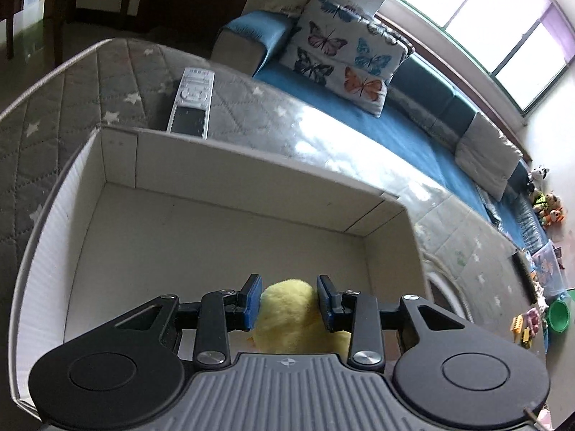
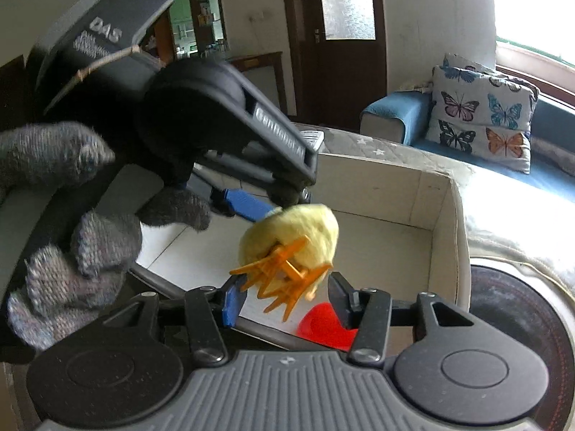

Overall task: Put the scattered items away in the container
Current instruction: 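Carry the chick into the white box and open the right gripper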

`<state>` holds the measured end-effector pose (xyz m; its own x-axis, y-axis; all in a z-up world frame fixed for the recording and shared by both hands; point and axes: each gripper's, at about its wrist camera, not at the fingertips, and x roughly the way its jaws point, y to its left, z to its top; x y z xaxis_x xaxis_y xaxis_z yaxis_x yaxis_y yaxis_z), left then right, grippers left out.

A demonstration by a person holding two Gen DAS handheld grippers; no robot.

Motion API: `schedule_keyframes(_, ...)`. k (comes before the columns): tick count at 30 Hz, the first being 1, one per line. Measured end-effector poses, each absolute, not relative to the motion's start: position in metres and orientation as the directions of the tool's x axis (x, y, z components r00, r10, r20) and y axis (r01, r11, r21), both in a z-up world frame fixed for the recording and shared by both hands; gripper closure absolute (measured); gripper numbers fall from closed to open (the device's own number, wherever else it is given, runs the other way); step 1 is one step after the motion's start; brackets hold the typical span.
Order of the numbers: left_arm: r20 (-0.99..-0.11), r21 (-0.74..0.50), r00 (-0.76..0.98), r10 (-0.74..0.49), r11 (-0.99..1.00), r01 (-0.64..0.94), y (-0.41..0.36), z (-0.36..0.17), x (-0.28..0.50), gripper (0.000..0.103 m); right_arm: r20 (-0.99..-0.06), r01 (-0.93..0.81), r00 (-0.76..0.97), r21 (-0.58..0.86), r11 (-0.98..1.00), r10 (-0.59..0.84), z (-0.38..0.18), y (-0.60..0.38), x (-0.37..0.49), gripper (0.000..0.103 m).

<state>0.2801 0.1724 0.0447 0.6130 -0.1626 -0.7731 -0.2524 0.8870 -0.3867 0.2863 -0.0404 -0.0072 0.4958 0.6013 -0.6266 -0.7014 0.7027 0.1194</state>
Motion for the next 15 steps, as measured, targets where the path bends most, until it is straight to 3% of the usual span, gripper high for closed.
schedule_keyframes(8,-0.764,-0.377,0.629,-0.145,0.891,-0.253,0.172,0.048,0.274,0.067,-0.629,-0.668,0.525,0.112,0.735,0.573,-0.005,-0.047,0.279,0.045)
schedule_keyframes(15,-0.747,-0.373,0.651,-0.134,0.895,-0.244,0.172,0.061,0.257,0.067,-0.6,-0.671,0.558,0.08,0.737,0.573,0.007,-0.058,0.259,0.045)
